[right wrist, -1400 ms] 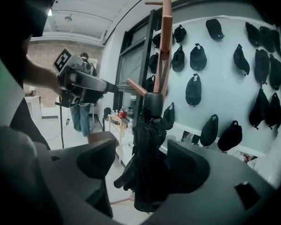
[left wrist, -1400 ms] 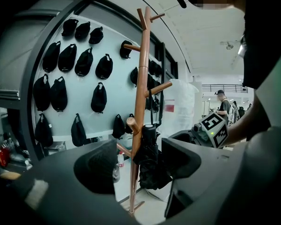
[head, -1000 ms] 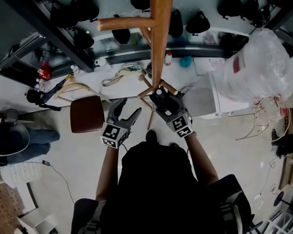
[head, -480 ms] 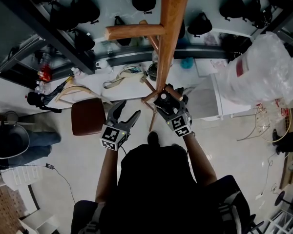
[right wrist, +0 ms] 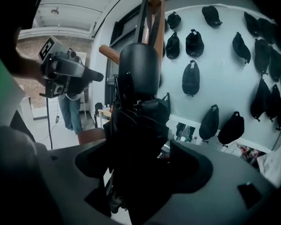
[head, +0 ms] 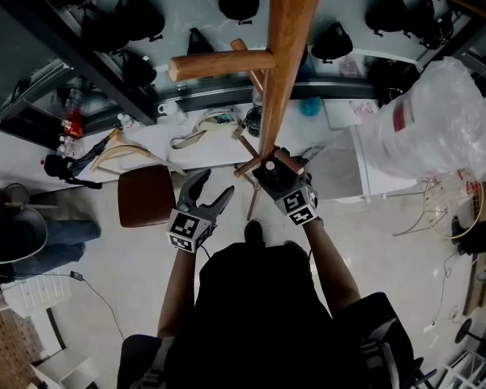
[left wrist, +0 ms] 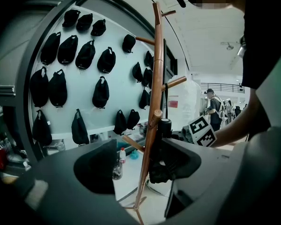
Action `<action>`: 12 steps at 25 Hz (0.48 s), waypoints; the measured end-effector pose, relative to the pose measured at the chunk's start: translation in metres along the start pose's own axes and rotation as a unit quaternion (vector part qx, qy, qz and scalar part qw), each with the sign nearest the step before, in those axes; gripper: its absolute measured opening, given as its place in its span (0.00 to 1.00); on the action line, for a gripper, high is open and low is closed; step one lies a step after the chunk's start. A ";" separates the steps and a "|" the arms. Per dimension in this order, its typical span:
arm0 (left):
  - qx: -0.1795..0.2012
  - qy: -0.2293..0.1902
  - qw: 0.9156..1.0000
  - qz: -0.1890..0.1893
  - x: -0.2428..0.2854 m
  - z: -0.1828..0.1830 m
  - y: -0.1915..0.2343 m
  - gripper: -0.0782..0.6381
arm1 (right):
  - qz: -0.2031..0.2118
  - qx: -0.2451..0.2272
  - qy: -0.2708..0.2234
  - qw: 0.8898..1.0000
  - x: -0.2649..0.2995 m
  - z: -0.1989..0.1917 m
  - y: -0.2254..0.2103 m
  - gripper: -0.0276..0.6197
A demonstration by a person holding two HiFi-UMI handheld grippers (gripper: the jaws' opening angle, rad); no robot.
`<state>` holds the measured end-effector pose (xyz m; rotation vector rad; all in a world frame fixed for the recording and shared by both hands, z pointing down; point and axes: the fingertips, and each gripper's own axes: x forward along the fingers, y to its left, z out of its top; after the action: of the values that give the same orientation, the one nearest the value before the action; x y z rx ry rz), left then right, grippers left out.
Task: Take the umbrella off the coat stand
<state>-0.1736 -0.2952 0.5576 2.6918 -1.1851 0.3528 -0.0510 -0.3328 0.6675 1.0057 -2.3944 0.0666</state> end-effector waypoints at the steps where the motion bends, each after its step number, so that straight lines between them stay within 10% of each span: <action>1: 0.000 0.001 1.000 0.001 0.000 -0.001 0.001 0.52 | 0.004 -0.008 0.003 1.000 0.003 0.001 0.002 0.63; 12: -0.002 0.007 1.000 0.014 -0.003 -0.005 0.006 0.52 | 0.025 -0.026 0.000 0.999 0.009 0.006 0.009 0.47</action>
<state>-0.1807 -0.2962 0.5621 2.6671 -1.2188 0.3732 -0.0649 -0.3340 0.6681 0.9227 -2.4078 0.0218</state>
